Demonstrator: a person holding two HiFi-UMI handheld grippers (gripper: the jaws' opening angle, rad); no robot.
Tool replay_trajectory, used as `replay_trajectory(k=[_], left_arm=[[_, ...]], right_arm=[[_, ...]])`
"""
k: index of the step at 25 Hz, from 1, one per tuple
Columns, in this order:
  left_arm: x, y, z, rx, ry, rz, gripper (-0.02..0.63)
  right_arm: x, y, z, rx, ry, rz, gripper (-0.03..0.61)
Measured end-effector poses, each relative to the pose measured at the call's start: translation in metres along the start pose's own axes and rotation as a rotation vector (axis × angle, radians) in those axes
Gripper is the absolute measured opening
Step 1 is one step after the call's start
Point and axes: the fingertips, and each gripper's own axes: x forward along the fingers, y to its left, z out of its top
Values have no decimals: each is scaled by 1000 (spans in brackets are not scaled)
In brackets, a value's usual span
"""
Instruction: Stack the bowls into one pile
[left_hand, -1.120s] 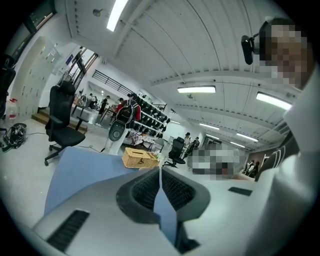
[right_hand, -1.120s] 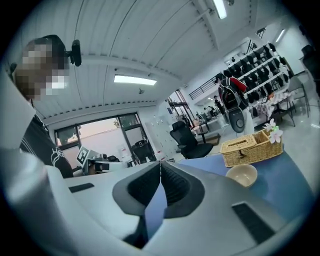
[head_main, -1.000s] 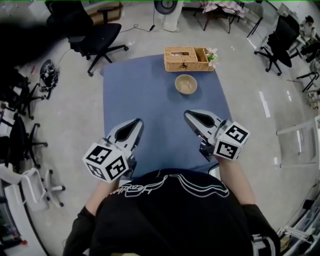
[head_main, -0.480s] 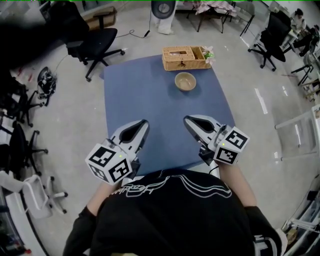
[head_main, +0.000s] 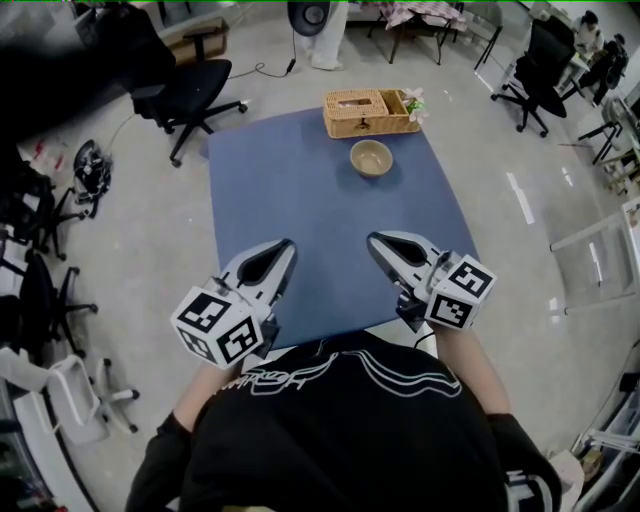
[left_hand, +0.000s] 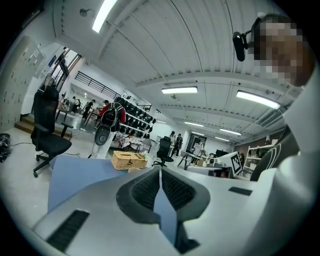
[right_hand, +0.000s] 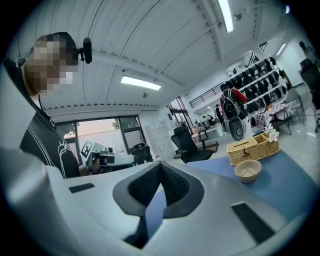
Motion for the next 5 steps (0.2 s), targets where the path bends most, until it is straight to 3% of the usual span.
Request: replay_trajectory(k=[5], left_arm=[[7,5,-3,-3,8,7,34]], right_arm=[[-1,-9,-3,21,-8,-5,26]])
